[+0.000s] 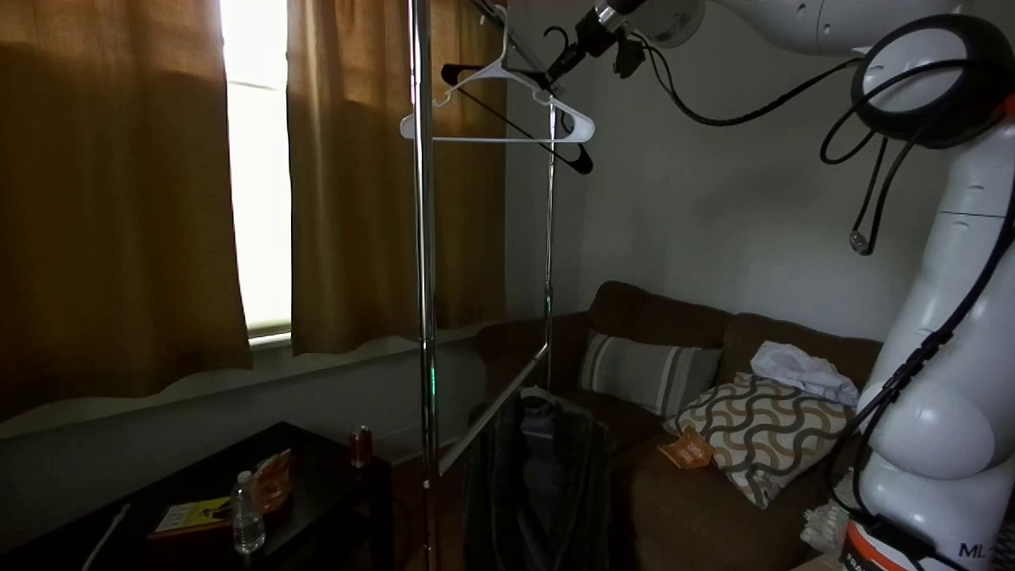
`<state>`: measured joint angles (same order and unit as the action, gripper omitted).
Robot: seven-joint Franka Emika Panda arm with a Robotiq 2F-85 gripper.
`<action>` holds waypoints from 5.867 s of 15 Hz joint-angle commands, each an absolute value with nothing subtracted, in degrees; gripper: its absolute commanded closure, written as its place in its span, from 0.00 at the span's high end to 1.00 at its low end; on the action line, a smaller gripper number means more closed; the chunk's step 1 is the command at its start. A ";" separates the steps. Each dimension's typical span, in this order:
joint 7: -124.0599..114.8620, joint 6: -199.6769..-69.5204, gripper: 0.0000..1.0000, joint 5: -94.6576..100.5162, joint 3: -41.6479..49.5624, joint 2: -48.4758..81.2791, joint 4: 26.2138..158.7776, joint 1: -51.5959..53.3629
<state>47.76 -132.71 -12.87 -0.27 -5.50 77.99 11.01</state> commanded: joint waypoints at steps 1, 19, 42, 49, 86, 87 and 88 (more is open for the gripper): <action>48.52 -130.07 0.02 -13.44 -0.35 -4.06 75.22 11.31; 49.36 -97.95 0.02 -12.78 -3.71 18.49 34.55 7.40; 53.19 -104.98 0.02 -11.09 -8.50 26.08 24.01 6.67; 50.51 -111.21 0.02 -10.75 -8.62 27.62 24.03 7.15; 48.19 -84.21 1.00 -4.12 -8.26 17.15 22.97 7.53; 48.88 -82.53 1.00 -3.14 -7.96 16.39 22.77 7.63; 49.27 -81.09 1.00 -2.57 -7.85 15.49 22.53 7.69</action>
